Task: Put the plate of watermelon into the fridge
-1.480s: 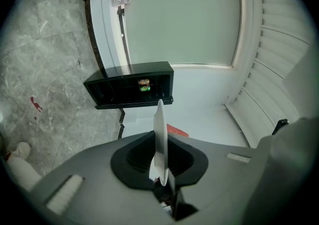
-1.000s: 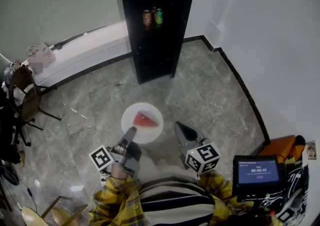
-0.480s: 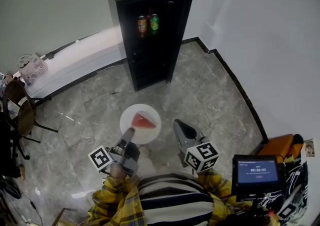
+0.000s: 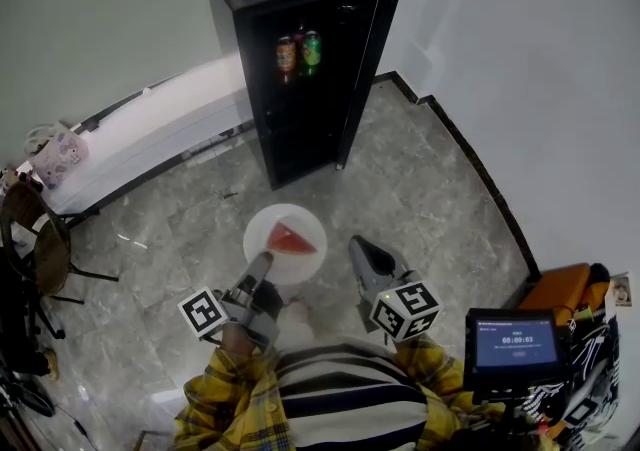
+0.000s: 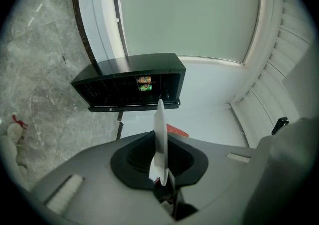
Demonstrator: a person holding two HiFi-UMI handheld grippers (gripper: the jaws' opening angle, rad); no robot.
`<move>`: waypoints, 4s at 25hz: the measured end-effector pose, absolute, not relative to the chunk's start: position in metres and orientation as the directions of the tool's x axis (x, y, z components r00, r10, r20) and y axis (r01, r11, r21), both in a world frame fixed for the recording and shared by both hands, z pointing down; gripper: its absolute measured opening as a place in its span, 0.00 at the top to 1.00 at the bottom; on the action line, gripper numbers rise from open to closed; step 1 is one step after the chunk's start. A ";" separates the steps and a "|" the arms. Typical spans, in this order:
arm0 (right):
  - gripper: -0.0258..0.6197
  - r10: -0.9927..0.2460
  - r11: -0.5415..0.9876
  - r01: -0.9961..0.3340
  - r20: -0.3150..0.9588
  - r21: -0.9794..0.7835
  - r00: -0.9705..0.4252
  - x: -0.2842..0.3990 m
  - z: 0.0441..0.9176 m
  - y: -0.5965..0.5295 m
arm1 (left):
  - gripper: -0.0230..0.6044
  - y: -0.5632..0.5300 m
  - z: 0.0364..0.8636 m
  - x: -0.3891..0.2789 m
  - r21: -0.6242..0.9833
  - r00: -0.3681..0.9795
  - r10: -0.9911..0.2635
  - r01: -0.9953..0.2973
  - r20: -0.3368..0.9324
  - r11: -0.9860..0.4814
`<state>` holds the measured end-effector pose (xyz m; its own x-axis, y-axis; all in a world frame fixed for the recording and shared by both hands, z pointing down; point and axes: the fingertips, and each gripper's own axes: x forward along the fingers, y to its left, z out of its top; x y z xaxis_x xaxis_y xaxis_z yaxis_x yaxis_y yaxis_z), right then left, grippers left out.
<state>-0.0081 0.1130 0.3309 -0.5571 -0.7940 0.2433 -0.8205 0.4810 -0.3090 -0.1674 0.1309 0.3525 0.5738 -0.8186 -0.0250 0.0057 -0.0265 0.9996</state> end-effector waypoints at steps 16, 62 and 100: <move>0.96 -0.820 0.475 -0.841 0.215 -0.258 -0.530 0.011 0.328 0.034 | 0.94 0.049 0.368 -0.138 1.000 0.614 -0.789 0.006 -0.019 -0.019; 0.96 -0.679 0.667 -0.710 0.209 -0.225 -0.704 0.027 0.414 -0.215 | 0.94 -0.185 0.473 -0.085 0.999 0.324 -0.945 -0.023 -0.032 -0.042; 0.96 -0.705 0.662 -0.724 0.167 -0.193 -0.689 -0.013 0.628 -0.328 | 0.93 -0.351 0.668 -0.121 0.995 0.142 -0.985 -0.006 -0.099 -0.101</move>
